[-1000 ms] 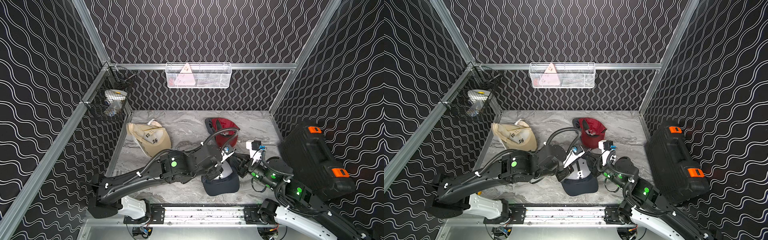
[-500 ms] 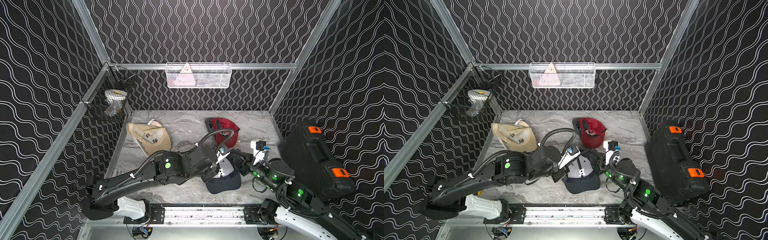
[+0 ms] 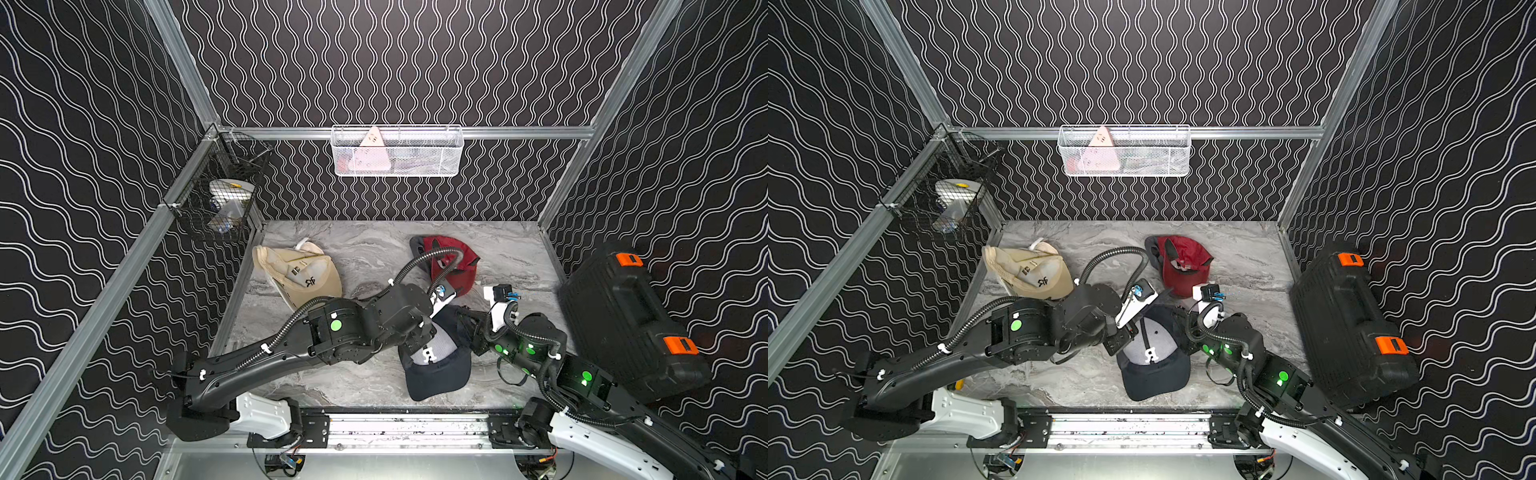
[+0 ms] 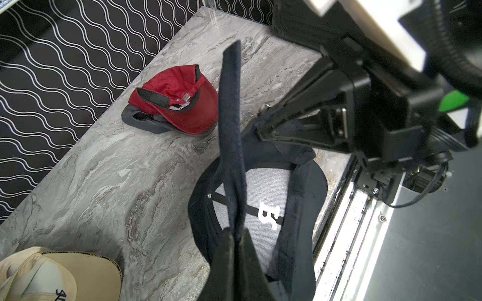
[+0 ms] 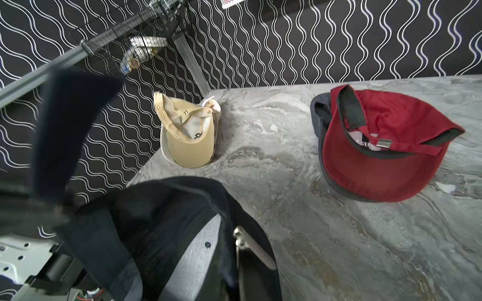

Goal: Open the adjustable buckle of the baseball cap
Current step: Pull the adjustable strap on the baseball cap.

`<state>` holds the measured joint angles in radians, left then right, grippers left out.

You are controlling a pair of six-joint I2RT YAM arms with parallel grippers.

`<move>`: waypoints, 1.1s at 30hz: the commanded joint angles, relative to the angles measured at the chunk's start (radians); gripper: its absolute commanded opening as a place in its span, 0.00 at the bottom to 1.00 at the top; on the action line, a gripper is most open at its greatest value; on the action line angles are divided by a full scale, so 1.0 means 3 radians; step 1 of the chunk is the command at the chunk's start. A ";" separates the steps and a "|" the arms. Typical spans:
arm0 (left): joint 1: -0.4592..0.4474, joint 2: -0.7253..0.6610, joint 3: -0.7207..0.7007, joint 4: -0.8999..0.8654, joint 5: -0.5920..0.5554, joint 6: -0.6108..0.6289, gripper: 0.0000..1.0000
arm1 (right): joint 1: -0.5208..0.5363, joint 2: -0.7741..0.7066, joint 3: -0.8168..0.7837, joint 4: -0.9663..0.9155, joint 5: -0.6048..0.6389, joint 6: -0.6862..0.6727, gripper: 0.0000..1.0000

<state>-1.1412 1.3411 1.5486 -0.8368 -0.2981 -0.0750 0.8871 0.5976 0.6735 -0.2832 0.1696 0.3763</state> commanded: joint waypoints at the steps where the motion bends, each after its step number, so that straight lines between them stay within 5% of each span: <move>1: 0.0145 -0.0018 -0.0031 0.0178 0.0147 0.0037 0.00 | 0.0002 -0.0005 0.0006 -0.0077 -0.0015 0.0016 0.19; 9: 0.0600 -0.0015 -0.0103 0.0303 0.0353 0.0093 0.00 | 0.0003 -0.0129 0.0015 -0.0241 0.0068 0.0009 0.30; 33: 0.1895 0.0065 -0.0013 0.0414 0.0869 0.0200 0.00 | 0.0002 -0.0650 -0.0023 -0.0739 0.0485 0.0034 0.31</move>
<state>-0.5995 1.3594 1.5341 -0.7460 -0.0605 -0.0265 0.8875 0.4118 0.6701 -0.4793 0.2855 0.3779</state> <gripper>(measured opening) 0.075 0.313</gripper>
